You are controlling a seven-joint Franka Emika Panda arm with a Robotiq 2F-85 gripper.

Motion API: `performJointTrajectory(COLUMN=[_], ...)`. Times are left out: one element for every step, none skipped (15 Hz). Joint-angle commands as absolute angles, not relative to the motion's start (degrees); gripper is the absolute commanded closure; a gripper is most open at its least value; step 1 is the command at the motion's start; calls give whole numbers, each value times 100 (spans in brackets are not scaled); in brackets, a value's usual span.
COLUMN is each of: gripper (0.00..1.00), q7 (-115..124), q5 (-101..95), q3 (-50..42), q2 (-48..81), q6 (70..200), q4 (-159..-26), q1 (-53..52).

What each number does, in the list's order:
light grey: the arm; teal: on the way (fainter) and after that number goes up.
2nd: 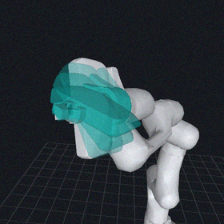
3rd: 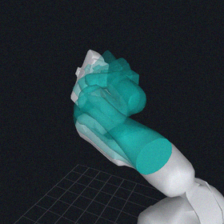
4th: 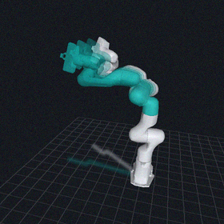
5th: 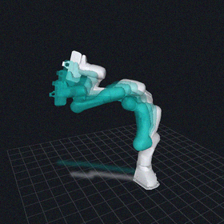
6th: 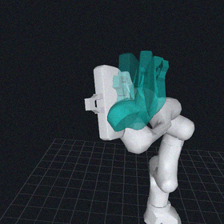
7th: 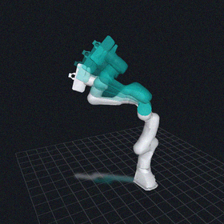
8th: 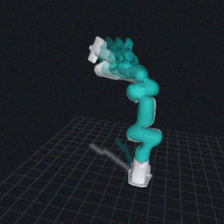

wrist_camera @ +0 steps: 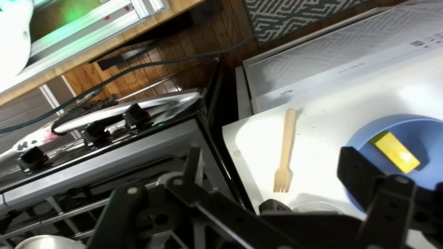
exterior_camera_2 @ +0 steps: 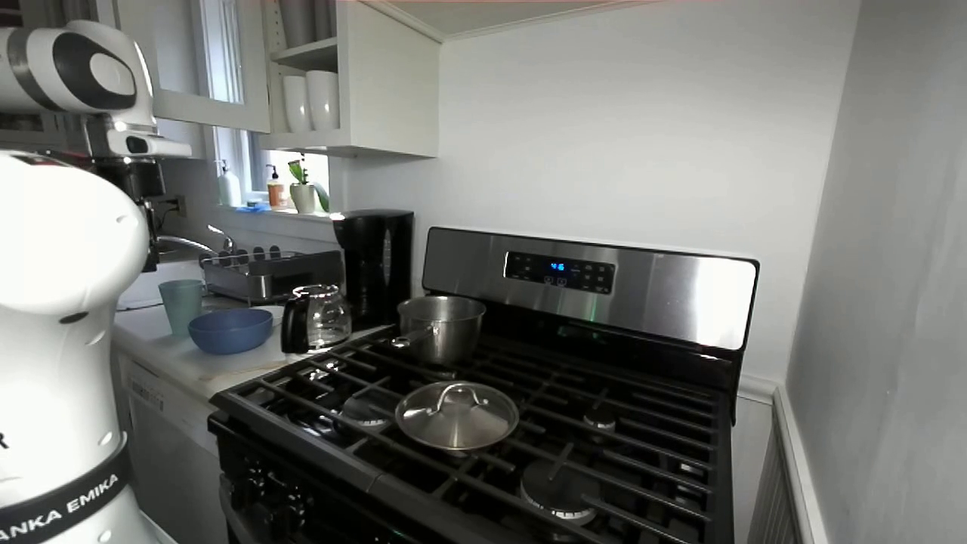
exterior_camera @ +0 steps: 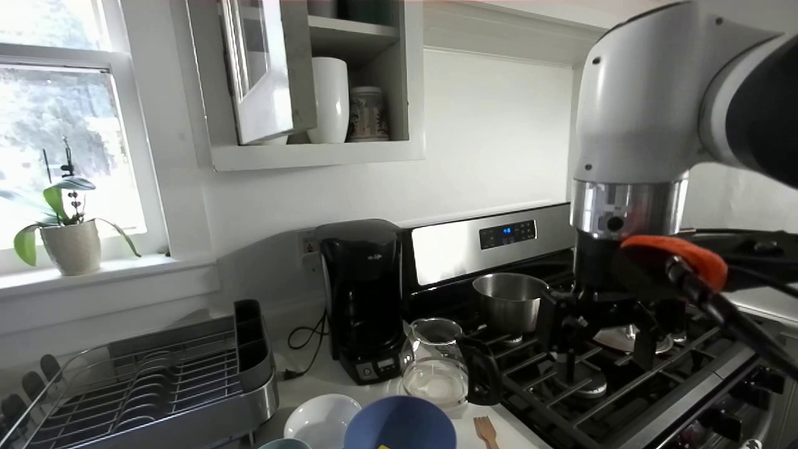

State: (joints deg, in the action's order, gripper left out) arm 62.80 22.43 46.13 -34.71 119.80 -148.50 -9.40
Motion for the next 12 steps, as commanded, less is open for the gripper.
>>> performJointTrajectory(gripper=[0, 0, 0, 0, 0, 0, 0, 0, 0, 0, 0, 0], q7=[7034, 7210, 7361, 7575, 7798, 7975, 8025, 7815, 7864, 7858, 7851, 7850], q5=[1978, 1948, 1876, 1747, 1592, 1442, 1073, 1351, 1272, 1278, 1280, 1281], q3=[5037, 5126, 5213, 5328, 5433, 5484, 5552, 5142, 5122, 5051, 4993, 4962], q2=[-2636, -2397, -2194, -2006, -1792, -1581, -1387, -1790, -1658, -1619, -1625, -1636], q6=[12968, 13187, 13390, 13551, 13669, 13776, 13799, 13573, 13588, 13587, 13587, 13587], q4=[-14973, -15018, -15075, -15112, -15162, -15191, -15212, -15232, -15252, -15250, -15246, -15245], q1=[-916, -918, -909, -854, -808, -788, -729, -1116, -1143, -1191, -1217, -1239])
